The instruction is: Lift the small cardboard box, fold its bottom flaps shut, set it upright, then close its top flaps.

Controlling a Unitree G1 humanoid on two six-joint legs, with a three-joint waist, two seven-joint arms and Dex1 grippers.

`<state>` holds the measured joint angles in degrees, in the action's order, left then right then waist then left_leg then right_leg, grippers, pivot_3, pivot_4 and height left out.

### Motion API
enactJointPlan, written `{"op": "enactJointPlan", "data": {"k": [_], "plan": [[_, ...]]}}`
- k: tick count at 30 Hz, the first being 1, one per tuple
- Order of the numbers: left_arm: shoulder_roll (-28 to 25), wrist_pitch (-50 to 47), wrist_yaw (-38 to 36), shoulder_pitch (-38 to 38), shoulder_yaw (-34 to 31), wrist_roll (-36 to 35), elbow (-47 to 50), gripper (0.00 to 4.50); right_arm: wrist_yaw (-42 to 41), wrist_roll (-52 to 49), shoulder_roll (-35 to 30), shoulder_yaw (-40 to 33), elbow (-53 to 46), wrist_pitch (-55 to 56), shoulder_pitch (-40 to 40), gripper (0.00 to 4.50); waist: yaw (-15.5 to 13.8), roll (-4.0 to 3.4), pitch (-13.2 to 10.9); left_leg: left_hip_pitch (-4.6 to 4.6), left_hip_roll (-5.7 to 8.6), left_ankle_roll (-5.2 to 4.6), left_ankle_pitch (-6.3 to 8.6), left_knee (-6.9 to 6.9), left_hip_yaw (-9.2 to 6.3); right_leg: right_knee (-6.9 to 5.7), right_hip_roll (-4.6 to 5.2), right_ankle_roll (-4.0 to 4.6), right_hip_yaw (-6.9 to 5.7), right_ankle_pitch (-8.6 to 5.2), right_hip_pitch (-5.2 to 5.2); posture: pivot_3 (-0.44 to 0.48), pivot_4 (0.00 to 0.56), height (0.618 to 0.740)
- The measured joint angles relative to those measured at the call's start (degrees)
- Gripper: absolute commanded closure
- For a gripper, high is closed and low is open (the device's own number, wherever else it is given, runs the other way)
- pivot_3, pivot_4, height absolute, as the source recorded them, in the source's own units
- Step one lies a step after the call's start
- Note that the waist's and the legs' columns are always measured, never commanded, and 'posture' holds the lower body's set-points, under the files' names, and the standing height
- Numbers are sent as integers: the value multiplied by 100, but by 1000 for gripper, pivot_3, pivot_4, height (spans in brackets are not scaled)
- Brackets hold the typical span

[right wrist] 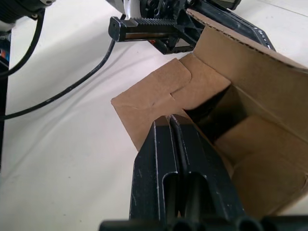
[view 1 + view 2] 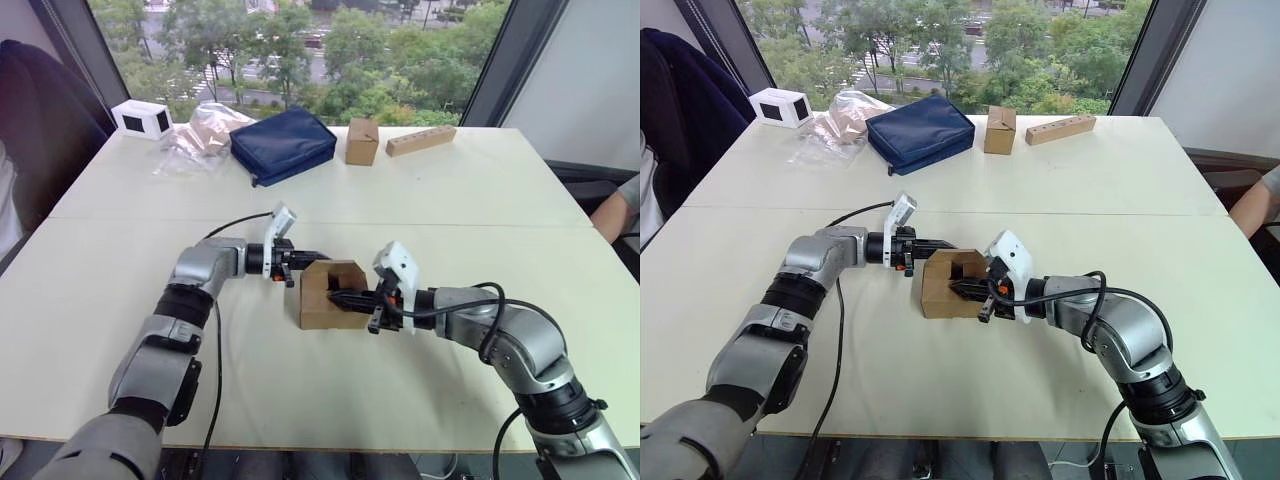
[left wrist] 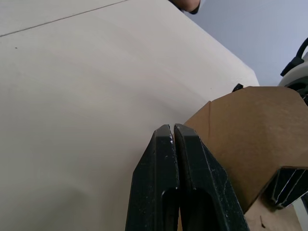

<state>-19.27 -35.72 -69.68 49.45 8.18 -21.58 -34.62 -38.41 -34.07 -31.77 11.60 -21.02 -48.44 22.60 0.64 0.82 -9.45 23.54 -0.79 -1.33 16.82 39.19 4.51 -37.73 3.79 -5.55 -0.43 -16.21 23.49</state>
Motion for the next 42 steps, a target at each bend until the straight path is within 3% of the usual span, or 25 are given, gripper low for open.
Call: {"op": "enactJointPlan", "data": {"k": [10,17,23,31,42], "plan": [[-348,-298,93,-199,-249,-93,828,4427,1,1,70,-175,8,-97,35,4500,1,0,0,0,-1,0,0,0,-1,0,13,0,0,0,0,0,150,740],[-956,-1224,119,-671,-683,-796,2521,4427,102,-80,75,-376,-267,-316,-116,4500,6,-1,0,0,0,2,0,-2,-1,-2,29,0,-3,0,1,0,150,740],[-1339,-1782,-66,-1294,-608,-1393,3813,4427,144,-103,79,-399,-393,-376,-227,4500,3,-1,0,-2,3,3,0,-2,-1,0,34,1,-5,0,-2,0,150,740],[-1320,-1242,101,-1613,17,-997,3542,4427,200,-168,80,-537,-415,-477,-226,4500,3,-1,1,-3,6,2,0,-3,0,1,35,1,-6,-1,-2,0,150,740],[-1283,-732,11,-1643,112,-840,3059,4427,207,-550,56,-905,-606,-750,-38,4500,2,-2,1,-3,6,1,0,-3,0,2,38,1,-7,-1,-3,0,150,740]]}}
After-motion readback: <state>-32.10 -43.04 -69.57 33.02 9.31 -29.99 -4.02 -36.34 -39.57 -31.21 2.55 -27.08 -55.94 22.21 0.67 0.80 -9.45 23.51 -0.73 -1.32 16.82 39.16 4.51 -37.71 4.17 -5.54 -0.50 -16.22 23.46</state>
